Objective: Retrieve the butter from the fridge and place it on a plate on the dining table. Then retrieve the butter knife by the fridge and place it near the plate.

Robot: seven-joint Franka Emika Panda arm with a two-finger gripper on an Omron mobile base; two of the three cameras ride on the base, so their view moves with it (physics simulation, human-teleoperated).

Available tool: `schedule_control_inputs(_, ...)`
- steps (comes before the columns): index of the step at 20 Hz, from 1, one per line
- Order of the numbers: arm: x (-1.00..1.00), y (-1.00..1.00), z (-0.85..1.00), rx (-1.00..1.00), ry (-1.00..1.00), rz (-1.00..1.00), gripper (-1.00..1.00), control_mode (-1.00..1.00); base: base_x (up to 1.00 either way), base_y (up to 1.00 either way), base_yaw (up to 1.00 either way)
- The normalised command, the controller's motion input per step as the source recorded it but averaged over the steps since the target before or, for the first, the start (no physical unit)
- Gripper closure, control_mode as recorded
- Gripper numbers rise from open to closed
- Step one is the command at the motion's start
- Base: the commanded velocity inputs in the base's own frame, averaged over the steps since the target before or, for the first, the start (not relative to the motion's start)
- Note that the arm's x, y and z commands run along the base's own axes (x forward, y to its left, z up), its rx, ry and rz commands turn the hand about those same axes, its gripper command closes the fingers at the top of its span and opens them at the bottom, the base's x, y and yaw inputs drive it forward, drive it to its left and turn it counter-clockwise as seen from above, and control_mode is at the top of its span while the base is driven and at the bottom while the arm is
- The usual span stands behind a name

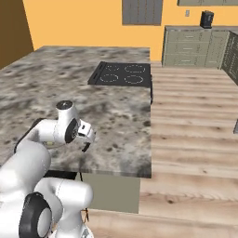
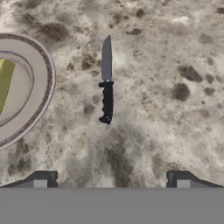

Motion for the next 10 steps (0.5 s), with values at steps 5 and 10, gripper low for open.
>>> schedule_control_inputs(5,-0.61,0.00,0.88,-0.04,0.03,0.00,-1.00,-1.00,0.00,0.00,0.00)
schedule_control_inputs(10,-0.49,0.00,0.52,-0.12,0.00,0.00,-1.00,-1.00,0.00,0.00,0.00)
